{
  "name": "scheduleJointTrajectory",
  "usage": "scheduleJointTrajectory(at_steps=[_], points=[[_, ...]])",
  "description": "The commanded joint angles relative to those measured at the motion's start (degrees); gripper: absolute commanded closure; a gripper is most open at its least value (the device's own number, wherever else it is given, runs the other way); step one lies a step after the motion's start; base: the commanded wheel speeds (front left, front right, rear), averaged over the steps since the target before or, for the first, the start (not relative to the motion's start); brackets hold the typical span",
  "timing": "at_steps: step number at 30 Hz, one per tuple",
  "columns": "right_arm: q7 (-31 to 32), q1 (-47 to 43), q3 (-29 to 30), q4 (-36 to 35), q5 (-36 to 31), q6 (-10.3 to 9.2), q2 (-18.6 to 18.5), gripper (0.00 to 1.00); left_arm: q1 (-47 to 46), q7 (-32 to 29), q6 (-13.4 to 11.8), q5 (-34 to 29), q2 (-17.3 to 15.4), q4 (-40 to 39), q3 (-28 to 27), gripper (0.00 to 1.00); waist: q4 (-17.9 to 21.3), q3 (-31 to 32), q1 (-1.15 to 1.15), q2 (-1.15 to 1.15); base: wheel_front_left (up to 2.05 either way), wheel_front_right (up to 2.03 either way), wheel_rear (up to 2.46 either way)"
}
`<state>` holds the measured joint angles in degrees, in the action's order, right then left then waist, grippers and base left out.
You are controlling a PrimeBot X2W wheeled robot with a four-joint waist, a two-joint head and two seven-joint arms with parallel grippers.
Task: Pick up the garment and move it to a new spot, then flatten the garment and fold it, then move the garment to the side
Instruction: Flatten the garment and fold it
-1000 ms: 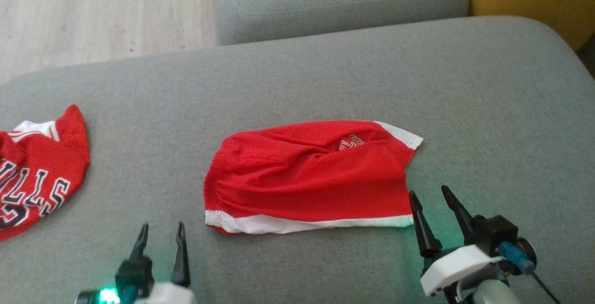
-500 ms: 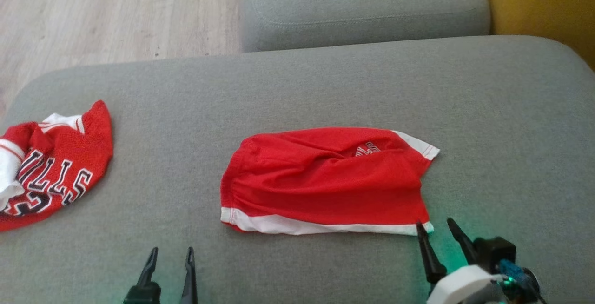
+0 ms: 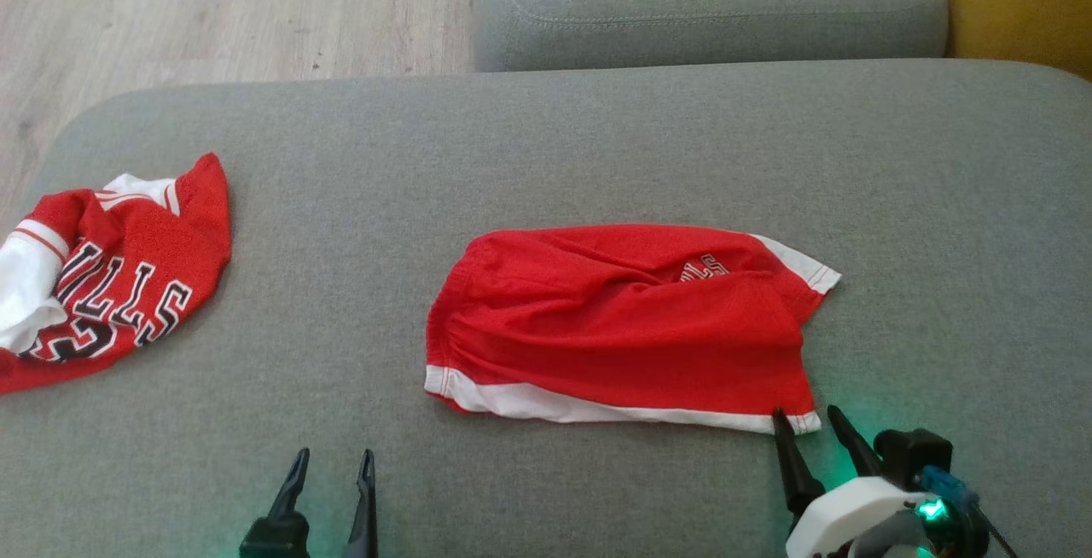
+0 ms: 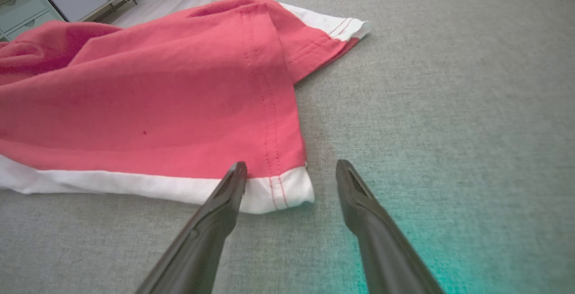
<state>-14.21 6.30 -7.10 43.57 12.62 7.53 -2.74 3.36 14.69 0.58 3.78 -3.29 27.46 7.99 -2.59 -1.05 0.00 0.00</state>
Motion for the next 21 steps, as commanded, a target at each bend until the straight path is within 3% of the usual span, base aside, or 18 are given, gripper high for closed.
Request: scheduleJointTrajectory(at_steps=[1,6,7,8,9,15,21], points=[[-0.8,2.0,-1.4,-1.4,0.2,-0.04,-0.1,0.00,-2.9,0.3,0.1,-0.5,0.0,-1.7,-1.7,0.00,0.0,-0.1,0.00,0.00,0.00,0.00,0.00],[-0.8,2.7,-2.2,1.4,-0.8,-0.04,-0.1,0.00,-3.1,0.3,0.1,-0.8,0.1,-1.8,-1.7,0.00,-0.2,-0.6,0.00,0.00,0.00,0.00,0.00],[-0.8,2.9,-2.4,2.3,-0.8,-0.04,-0.1,0.05,-3.1,0.3,0.1,-0.8,0.1,-1.8,-1.7,0.00,-0.2,-0.7,0.00,0.00,0.00,0.00,0.00],[-0.8,3.2,-2.7,3.0,-0.8,-0.04,-0.1,0.71,-3.2,0.3,0.1,-0.8,0.1,-1.7,-1.7,0.00,-0.2,-0.8,0.00,0.00,0.00,0.00,0.00],[-0.8,3.4,-3.0,3.6,-0.6,-0.04,-0.1,1.00,-3.3,0.3,0.1,-0.8,0.1,-1.7,-1.7,0.00,-0.2,-0.9,0.00,0.00,0.00,0.00,0.00],[-0.8,4.2,-1.5,3.5,-0.4,-0.04,-0.1,1.00,-3.9,0.3,0.7,-0.3,0.3,-1.8,-1.6,0.00,0.3,-1.4,0.00,0.00,0.00,0.00,0.00],[-0.8,2.8,3.8,0.1,-3.1,-0.04,-0.1,1.00,-3.7,0.3,5.0,2.9,0.4,-1.6,1.1,0.00,1.4,-1.4,0.00,0.00,0.00,0.00,0.00]])
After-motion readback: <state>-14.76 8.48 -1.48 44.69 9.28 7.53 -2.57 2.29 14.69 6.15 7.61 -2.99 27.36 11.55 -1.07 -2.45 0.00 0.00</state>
